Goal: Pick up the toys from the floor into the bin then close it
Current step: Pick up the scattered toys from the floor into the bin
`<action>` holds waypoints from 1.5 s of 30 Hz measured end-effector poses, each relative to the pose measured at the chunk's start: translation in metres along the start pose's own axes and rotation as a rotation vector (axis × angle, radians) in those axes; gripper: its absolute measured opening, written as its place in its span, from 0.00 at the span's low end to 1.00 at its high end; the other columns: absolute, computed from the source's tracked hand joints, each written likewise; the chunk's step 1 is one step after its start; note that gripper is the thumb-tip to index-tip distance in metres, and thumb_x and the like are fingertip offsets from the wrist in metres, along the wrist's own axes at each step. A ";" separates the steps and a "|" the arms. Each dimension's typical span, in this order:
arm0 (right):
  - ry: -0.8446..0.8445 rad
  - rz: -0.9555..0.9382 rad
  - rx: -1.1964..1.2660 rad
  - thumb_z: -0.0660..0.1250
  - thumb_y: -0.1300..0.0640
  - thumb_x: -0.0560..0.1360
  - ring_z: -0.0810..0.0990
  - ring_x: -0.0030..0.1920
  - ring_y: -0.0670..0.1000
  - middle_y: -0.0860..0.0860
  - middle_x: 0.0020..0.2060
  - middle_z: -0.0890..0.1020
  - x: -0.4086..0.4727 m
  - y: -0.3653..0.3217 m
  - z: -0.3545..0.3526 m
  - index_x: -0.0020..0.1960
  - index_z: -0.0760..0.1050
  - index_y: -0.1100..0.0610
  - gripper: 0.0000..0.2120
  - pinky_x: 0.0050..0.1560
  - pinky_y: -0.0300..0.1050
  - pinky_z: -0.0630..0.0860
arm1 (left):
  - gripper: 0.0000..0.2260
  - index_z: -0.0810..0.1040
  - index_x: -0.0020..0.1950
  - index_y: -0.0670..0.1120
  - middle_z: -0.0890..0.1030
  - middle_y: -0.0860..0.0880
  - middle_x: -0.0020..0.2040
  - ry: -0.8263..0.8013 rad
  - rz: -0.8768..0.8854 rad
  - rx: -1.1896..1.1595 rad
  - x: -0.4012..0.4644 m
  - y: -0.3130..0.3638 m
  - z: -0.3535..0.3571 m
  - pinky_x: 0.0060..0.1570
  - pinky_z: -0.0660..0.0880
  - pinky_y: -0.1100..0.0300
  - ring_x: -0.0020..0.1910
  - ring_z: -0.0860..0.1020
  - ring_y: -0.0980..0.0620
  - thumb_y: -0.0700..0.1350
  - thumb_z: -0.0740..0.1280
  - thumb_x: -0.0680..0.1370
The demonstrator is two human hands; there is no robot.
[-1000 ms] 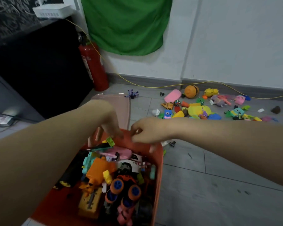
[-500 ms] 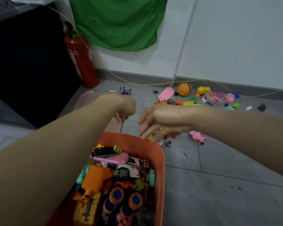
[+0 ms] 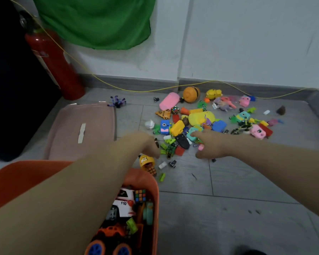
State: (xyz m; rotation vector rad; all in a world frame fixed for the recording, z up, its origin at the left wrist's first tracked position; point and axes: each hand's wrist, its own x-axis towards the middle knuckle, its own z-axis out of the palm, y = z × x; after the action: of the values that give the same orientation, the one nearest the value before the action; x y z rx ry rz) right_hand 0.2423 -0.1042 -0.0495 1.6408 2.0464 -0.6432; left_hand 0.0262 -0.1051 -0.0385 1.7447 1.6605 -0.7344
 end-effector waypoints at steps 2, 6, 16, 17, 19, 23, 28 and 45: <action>-0.032 0.021 0.007 0.70 0.44 0.74 0.69 0.68 0.61 0.57 0.73 0.61 0.015 0.019 0.017 0.79 0.49 0.49 0.43 0.62 0.51 0.74 | 0.31 0.63 0.75 0.45 0.72 0.41 0.66 -0.042 -0.076 0.024 0.010 0.004 0.005 0.50 0.75 0.54 0.61 0.76 0.43 0.59 0.65 0.78; 0.049 0.080 0.069 0.70 0.35 0.69 0.61 0.74 0.64 0.61 0.76 0.54 0.052 0.060 0.047 0.80 0.43 0.48 0.51 0.69 0.55 0.68 | 0.32 0.62 0.76 0.42 0.69 0.41 0.71 -0.154 -0.210 0.039 0.027 0.013 0.011 0.50 0.71 0.58 0.57 0.76 0.44 0.60 0.61 0.80; 0.320 0.050 -0.113 0.63 0.27 0.68 0.64 0.69 0.62 0.59 0.69 0.62 0.089 0.101 0.091 0.76 0.52 0.49 0.46 0.61 0.61 0.72 | 0.29 0.62 0.75 0.39 0.70 0.39 0.71 -0.240 -0.273 -0.200 0.070 0.066 0.032 0.60 0.75 0.54 0.64 0.75 0.42 0.54 0.64 0.80; 0.351 0.040 -0.157 0.62 0.27 0.68 0.64 0.69 0.62 0.59 0.70 0.62 0.088 0.101 0.097 0.76 0.52 0.48 0.45 0.61 0.61 0.71 | 0.31 0.61 0.76 0.40 0.69 0.39 0.70 -0.221 -0.268 -0.217 0.074 0.070 0.038 0.61 0.75 0.53 0.64 0.76 0.42 0.54 0.67 0.79; 0.392 0.036 -0.185 0.58 0.27 0.70 0.61 0.70 0.63 0.60 0.73 0.58 0.088 0.104 0.110 0.77 0.50 0.46 0.43 0.61 0.62 0.69 | 0.37 0.55 0.77 0.42 0.66 0.38 0.71 -0.194 -0.282 -0.257 0.087 0.074 0.054 0.62 0.75 0.49 0.66 0.73 0.40 0.52 0.70 0.77; 0.403 0.033 -0.124 0.56 0.28 0.72 0.57 0.73 0.64 0.59 0.75 0.55 0.090 0.109 0.119 0.77 0.47 0.42 0.40 0.59 0.65 0.70 | 0.40 0.49 0.76 0.45 0.57 0.37 0.73 -0.035 -0.262 -0.286 0.098 0.082 0.075 0.62 0.75 0.48 0.71 0.65 0.36 0.48 0.72 0.74; 0.394 0.048 -0.072 0.58 0.30 0.72 0.66 0.65 0.62 0.59 0.72 0.57 0.093 0.104 0.113 0.76 0.48 0.44 0.39 0.54 0.61 0.76 | 0.50 0.45 0.78 0.49 0.57 0.37 0.75 0.039 -0.199 -0.343 0.102 0.091 0.090 0.64 0.72 0.44 0.75 0.55 0.35 0.52 0.78 0.69; 0.382 0.045 0.086 0.59 0.34 0.74 0.68 0.61 0.62 0.59 0.68 0.61 0.087 0.088 0.104 0.69 0.60 0.47 0.29 0.49 0.54 0.75 | 0.30 0.62 0.68 0.57 0.67 0.43 0.65 0.310 -0.179 -0.214 0.094 0.104 0.113 0.53 0.74 0.48 0.60 0.74 0.40 0.63 0.70 0.71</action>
State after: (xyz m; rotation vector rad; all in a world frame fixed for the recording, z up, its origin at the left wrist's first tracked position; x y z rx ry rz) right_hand 0.3162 -0.0825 -0.1918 1.9785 2.2584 -0.4321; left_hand 0.1378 -0.1311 -0.1775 1.6328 2.0417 -0.3561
